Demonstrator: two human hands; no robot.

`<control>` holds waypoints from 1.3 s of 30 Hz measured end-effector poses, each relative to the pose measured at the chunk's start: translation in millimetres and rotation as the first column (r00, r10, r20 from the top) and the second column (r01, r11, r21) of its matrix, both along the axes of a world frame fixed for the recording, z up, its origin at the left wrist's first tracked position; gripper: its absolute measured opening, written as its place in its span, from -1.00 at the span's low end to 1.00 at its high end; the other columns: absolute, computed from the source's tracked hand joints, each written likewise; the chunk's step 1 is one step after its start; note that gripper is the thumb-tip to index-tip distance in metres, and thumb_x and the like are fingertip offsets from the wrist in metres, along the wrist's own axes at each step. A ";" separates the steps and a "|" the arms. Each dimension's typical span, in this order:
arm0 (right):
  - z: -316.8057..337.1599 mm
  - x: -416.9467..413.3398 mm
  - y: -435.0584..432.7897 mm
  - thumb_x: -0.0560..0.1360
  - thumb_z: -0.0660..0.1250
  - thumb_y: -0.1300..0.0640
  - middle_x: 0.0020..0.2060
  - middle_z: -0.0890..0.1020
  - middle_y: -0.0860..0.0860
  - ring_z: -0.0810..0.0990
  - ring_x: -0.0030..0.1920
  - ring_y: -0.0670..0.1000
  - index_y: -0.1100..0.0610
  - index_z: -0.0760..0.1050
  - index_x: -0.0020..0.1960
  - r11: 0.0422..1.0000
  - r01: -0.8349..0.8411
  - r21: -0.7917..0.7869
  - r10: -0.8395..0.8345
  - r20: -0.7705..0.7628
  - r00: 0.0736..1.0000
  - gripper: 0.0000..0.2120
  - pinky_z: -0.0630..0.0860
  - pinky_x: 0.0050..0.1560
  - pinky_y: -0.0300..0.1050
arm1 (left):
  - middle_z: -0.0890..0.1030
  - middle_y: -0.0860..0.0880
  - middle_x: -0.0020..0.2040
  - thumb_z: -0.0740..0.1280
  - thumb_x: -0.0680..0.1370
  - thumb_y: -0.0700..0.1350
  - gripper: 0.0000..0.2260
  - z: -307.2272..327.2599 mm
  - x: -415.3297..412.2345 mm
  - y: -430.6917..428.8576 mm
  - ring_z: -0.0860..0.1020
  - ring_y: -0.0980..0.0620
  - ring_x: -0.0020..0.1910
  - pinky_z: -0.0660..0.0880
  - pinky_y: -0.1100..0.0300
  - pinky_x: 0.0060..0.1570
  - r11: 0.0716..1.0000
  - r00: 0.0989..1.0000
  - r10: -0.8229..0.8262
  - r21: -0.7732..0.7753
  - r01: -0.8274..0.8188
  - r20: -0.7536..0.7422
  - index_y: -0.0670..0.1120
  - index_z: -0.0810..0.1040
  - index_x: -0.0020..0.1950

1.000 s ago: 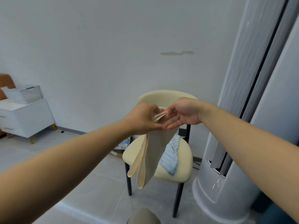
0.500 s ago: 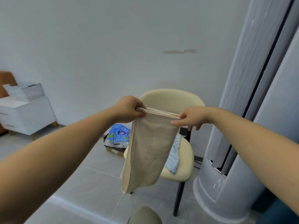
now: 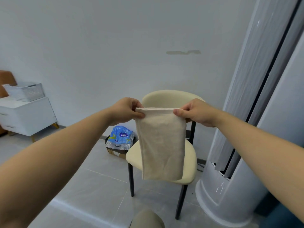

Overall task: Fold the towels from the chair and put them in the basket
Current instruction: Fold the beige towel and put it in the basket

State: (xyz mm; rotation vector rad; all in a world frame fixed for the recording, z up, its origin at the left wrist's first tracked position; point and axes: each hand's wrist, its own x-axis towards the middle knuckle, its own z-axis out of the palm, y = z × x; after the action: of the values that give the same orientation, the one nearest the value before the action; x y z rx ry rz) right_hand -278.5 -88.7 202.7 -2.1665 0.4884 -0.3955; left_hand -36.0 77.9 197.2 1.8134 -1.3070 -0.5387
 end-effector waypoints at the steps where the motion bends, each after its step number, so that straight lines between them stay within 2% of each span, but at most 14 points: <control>1: -2.0 0.2 -0.4 0.58 0.37 -0.02 -0.11 0.75 0.08 0.73 -0.03 0.05 0.22 0.71 -0.03 1.000 0.003 0.000 -0.003 0.005 1.000 -0.70 0.64 0.07 -0.13 | 0.56 -0.09 -0.20 0.51 0.45 -0.31 -0.79 -0.6 -0.2 -0.5 0.50 0.01 -0.22 0.49 0.17 -0.18 1.000 0.999 0.025 -0.010 -0.025 -0.026 -0.11 0.53 -0.08; 3: -5.3 0.5 -2.1 0.58 0.38 0.02 -0.14 0.75 0.07 0.73 -0.06 0.05 0.18 0.70 -0.02 1.000 0.003 0.018 -0.003 0.016 1.000 -0.76 0.65 -0.01 -0.13 | 0.48 -0.06 -0.26 0.49 0.44 -0.37 -0.70 -3.2 -2.5 -1.8 0.47 0.01 -0.28 0.49 0.15 -0.23 0.996 0.986 0.071 -0.043 -0.078 -0.150 -0.10 0.42 -0.07; 5: -2.9 -1.4 -4.2 0.57 0.40 0.08 -0.21 0.73 0.07 0.71 -0.15 0.04 0.14 0.64 0.07 0.996 0.017 0.089 -0.022 0.053 0.998 -0.85 0.63 -0.15 -0.16 | 0.49 -0.05 -0.22 0.47 0.45 -0.40 -0.66 -6.4 -5.5 -3.3 0.54 0.00 -0.22 0.55 0.11 -0.18 0.987 0.926 0.092 -0.090 -0.134 -0.367 -0.10 0.39 -0.01; 7: 3.3 -3.8 -7.0 0.56 0.43 0.11 -0.23 0.69 0.11 0.69 -0.23 0.02 0.08 0.52 0.19 0.993 0.037 0.113 -0.039 0.018 0.999 -0.77 0.61 -0.24 -0.15 | 0.54 -0.08 -0.12 0.47 0.45 -0.40 -0.62 -8.9 -11.2 -4.8 0.61 -0.05 -0.10 0.60 0.04 -0.08 0.972 0.840 0.096 -0.133 -0.195 -0.534 -0.09 0.38 0.06; 9: 10.9 -5.3 -8.2 0.51 0.48 0.05 -0.14 0.68 0.14 0.70 -0.19 0.03 0.02 0.47 0.25 0.996 0.054 0.073 -0.045 -0.119 0.992 -0.64 0.63 -0.19 -0.09 | 0.56 -0.11 -0.08 0.48 0.44 -0.40 -0.58 -9.7 -20.8 -7.2 0.61 -0.07 -0.08 0.60 0.04 -0.10 0.959 0.810 0.096 -0.164 -0.231 -0.579 -0.09 0.35 0.10; 12: 18.6 2.3 0.1 0.39 0.48 -0.30 -0.04 0.71 -0.03 0.69 -0.04 -0.05 -0.12 0.50 0.23 0.992 0.008 -0.129 -0.043 -0.277 0.960 -0.50 0.61 -0.04 -0.11 | 0.61 -0.17 -0.07 0.49 0.42 -0.43 -0.54 -9.6 -40.4 -10.3 0.61 -0.06 -0.18 0.53 0.17 -0.32 0.958 0.837 0.042 -0.216 -0.189 -0.545 -0.09 0.30 0.05; 14: 20.0 13.1 14.7 0.36 0.40 -0.43 -0.03 0.70 -0.12 0.66 -0.03 -0.12 -0.18 0.51 0.23 0.977 -0.009 -0.212 -0.040 -0.227 0.973 -0.46 0.53 -0.09 -0.22 | 0.64 -0.22 -0.09 0.51 0.39 -0.44 -0.52 -10.8 -51.1 -14.1 0.62 -0.04 -0.25 0.52 0.21 -0.34 0.957 0.880 -0.004 -0.258 -0.135 -0.475 -0.10 0.27 0.02; 18: 18.9 32.9 35.7 0.52 0.36 -0.26 -0.12 0.71 -0.16 0.65 -0.05 -0.13 -0.11 0.61 0.10 0.945 0.021 -0.326 -0.046 -0.068 0.997 -0.71 0.57 0.03 -0.14 | 0.63 -0.14 -0.16 0.60 0.29 -0.35 -0.46 -15.2 -58.4 -18.7 0.58 -0.04 -0.22 0.59 -0.09 0.01 0.945 0.935 0.021 -0.298 -0.134 -0.354 -0.07 0.27 -0.05; 22: 17.6 43.0 39.3 0.55 0.35 -0.19 -0.13 0.70 -0.04 0.63 -0.08 -0.01 -0.04 0.65 0.02 0.920 0.094 -0.379 -0.099 0.008 0.995 -0.75 0.54 -0.03 -0.07 | 0.57 -0.11 -0.12 0.63 0.14 -0.16 -0.42 -18.3 -50.5 -15.0 0.56 -0.07 -0.18 0.59 -0.24 0.08 0.933 0.924 0.065 -0.306 -0.190 -0.376 -0.04 0.29 -0.09; 26: 12.2 50.4 45.0 0.56 0.31 -0.24 -0.27 0.61 -0.11 0.54 -0.25 -0.10 -0.01 0.63 0.01 0.903 0.043 -0.427 -0.084 -0.078 0.993 -0.68 0.41 -0.25 -0.22 | 0.59 -0.06 -0.16 0.62 0.08 -0.12 -0.38 -21.8 -45.5 -13.6 0.56 -0.05 -0.19 0.55 -0.21 0.12 0.931 0.916 0.068 -0.305 -0.201 -0.395 -0.02 0.27 -0.09; 28: 10.0 52.7 45.9 0.58 0.30 -0.20 -0.34 0.53 -0.08 0.45 -0.33 -0.11 0.06 0.63 -0.06 0.906 0.077 -0.415 -0.100 -0.033 0.994 -0.67 0.34 -0.31 -0.22 | 0.58 -0.06 -0.18 0.62 0.13 -0.15 -0.41 -23.2 -44.6 -15.1 0.55 -0.05 -0.20 0.57 -0.18 0.10 0.922 0.909 0.073 -0.321 -0.218 -0.410 -0.02 0.26 -0.11; 31: 12.4 54.9 44.1 0.60 0.30 -0.11 -0.22 0.63 0.00 0.54 -0.21 -0.05 0.11 0.60 -0.07 0.911 0.101 -0.401 -0.095 0.034 0.995 -0.70 0.45 -0.17 -0.10 | 0.57 -0.05 -0.17 0.64 0.20 -0.17 -0.44 -25.6 -43.8 -19.4 0.57 -0.03 -0.19 0.59 -0.08 0.04 0.919 0.909 0.065 -0.330 -0.215 -0.412 -0.05 0.29 -0.08; 34: 18.1 54.1 39.6 0.64 0.24 -0.07 -0.07 0.62 0.02 0.56 -0.05 0.04 0.13 0.50 0.05 0.860 0.097 -0.500 -0.110 0.005 0.994 -0.74 0.44 -0.05 -0.06 | 0.56 -0.12 -0.02 0.64 0.29 -0.25 -0.49 -33.5 -48.8 -21.8 0.60 -0.03 -0.12 0.60 -0.06 0.03 0.947 0.928 0.044 -0.281 -0.156 -0.369 -0.11 0.40 0.04; 39: 26.7 44.6 28.6 0.68 0.15 -0.07 -0.04 0.56 -0.01 0.49 -0.03 0.04 0.08 0.37 0.21 0.843 0.119 -0.525 -0.139 0.000 0.990 -0.76 0.31 -0.04 -0.08 | 0.67 0.00 0.03 0.64 0.26 0.02 -0.48 -63.1 -48.0 -18.8 0.65 0.02 0.03 0.61 -0.11 0.06 0.990 0.991 0.020 -0.139 -0.038 -0.133 -0.02 0.52 0.13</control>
State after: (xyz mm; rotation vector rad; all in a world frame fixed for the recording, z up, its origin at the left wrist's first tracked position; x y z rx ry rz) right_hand -233.8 -60.1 229.4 -2.6825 0.6028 -0.6210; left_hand -83.9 59.1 134.1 1.6504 -1.1975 -0.5272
